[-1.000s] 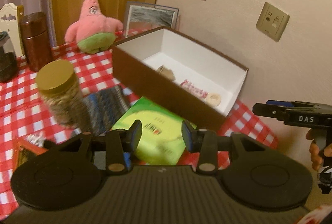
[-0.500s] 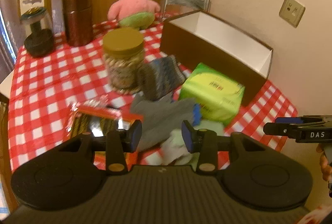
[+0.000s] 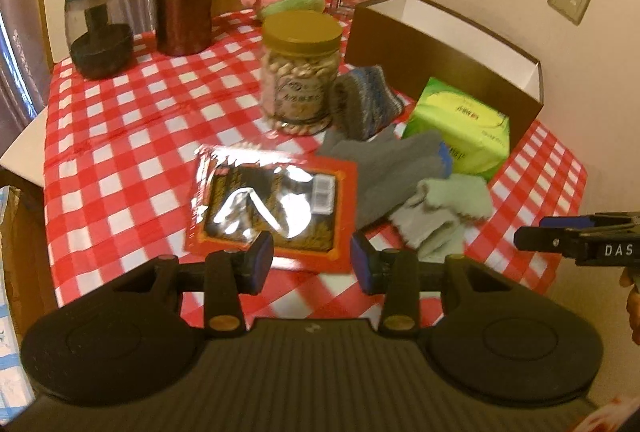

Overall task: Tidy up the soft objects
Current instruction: 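Move both grippers back toward the towels on the table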

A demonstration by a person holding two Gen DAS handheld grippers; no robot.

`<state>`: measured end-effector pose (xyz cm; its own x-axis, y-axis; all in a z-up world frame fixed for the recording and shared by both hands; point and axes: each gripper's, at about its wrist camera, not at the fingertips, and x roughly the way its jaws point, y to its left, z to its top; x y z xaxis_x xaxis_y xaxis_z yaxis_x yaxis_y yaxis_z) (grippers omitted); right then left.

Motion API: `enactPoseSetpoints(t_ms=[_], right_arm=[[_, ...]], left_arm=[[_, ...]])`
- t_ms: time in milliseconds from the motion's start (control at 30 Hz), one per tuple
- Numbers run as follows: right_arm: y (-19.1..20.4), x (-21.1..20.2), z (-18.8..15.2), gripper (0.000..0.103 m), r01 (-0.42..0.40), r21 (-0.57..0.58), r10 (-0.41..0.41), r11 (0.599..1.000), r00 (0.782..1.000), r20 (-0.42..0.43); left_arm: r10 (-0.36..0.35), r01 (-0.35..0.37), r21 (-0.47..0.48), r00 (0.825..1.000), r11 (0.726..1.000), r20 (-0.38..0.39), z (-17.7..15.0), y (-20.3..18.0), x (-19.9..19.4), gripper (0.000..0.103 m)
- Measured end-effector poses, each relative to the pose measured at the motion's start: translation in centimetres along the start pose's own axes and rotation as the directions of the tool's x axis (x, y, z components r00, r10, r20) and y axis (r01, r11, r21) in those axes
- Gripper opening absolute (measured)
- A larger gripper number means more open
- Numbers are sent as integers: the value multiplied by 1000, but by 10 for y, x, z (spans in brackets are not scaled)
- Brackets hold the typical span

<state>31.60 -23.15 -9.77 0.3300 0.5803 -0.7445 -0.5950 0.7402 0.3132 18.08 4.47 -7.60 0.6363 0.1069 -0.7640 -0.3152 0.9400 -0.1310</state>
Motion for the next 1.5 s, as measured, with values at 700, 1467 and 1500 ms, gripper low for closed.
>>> enactPoseSetpoints(t_ms=[700,1467,1500], right_arm=[[40,30,9,66,-21,-61,21,998,1000,0],[88,28,-35,66,27,-30,-26,999,999,38],[97,30,-41,66,49,-4,-49,999,997,54]], left_arm=[[74,-76,-40,997,996,-36,-16,37,3,39],[-19,20,23,999,1000,-27,-36,84,-20,39],[-40,42,54,999,998,-26,-36,92,-19,39]])
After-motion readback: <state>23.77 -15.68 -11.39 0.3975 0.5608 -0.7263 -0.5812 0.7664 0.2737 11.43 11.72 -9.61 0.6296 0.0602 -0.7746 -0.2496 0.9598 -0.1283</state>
